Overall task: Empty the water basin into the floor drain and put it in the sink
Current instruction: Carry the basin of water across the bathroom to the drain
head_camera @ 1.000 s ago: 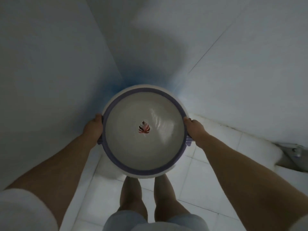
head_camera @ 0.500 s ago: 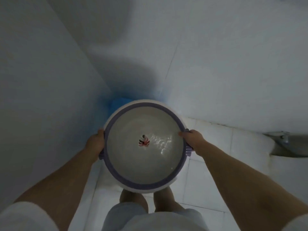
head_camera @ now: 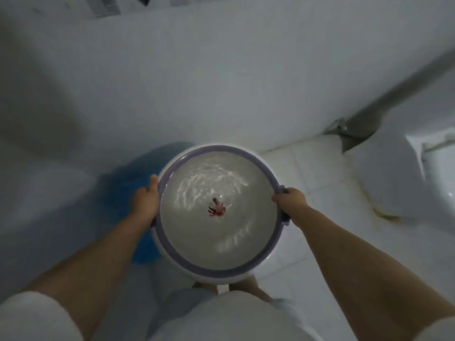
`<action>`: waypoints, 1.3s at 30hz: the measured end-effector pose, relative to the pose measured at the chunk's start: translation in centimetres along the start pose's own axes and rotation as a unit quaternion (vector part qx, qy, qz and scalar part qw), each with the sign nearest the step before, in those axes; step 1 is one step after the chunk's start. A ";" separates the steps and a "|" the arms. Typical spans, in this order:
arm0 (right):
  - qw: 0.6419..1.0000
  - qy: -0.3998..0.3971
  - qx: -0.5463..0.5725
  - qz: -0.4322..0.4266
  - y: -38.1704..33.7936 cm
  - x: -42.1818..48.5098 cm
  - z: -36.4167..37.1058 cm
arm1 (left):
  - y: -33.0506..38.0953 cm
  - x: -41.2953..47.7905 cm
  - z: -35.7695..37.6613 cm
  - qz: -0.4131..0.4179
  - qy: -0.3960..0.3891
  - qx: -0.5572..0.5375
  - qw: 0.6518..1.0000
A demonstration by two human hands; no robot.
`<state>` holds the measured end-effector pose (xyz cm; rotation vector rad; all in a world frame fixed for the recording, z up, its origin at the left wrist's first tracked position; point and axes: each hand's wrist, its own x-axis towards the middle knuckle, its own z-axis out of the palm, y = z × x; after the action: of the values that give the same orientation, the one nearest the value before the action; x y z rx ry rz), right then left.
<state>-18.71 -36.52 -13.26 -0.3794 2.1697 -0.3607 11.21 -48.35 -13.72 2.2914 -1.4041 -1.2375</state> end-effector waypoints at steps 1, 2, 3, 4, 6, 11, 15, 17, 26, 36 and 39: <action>1.000 0.012 0.014 0.012 0.9 -0.4 -0.9 | 1.0 -0.4 0.6 0.021 -0.009 0.019 1.000; 1.000 0.018 0.018 0.014 1.6 -0.5 -1.3 | 1.7 -0.5 0.9 0.036 -0.013 0.031 0.999; 0.999 0.024 0.026 0.018 2.4 -0.9 -2.0 | 2.4 -0.8 1.4 0.051 -0.019 0.040 0.998; 0.999 0.030 0.036 0.018 3.2 -1.0 -2.7 | 3.2 -1.1 1.9 0.067 -0.026 0.050 0.996; 0.997 0.037 0.060 0.032 5.0 -1.5 -4.0 | 4.4 -1.8 3.1 0.093 -0.038 0.071 0.992; 0.987 0.063 0.135 0.062 11.3 -3.2 -7.1 | 7.3 -5.2 6.7 0.155 -0.076 0.108 0.979; 0.982 0.104 0.145 0.067 16.7 -4.3 -11.2 | 9.2 -10.1 11.1 0.185 -0.088 0.133 0.970; 0.982 0.119 0.132 0.061 19.1 -4.7 -13.1 | 9.8 -12.3 13.1 0.195 -0.089 0.158 0.964; 0.958 0.248 0.127 0.065 34.0 -7.1 -21.8 | 11.7 -24.8 25.1 0.276 -0.131 0.221 0.926; 0.920 0.346 0.123 0.139 48.3 -10.2 -29.8 | 13.2 -37.0 37.5 0.340 -0.205 0.248 0.884; 0.907 0.364 0.139 0.161 51.6 -11.1 -31.3 | 14.7 -40.3 40.7 0.348 -0.229 0.241 0.877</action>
<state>-44.97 18.61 -7.34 0.3389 2.7855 -0.6922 -36.41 -13.56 -9.36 1.4412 -2.6432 -1.3032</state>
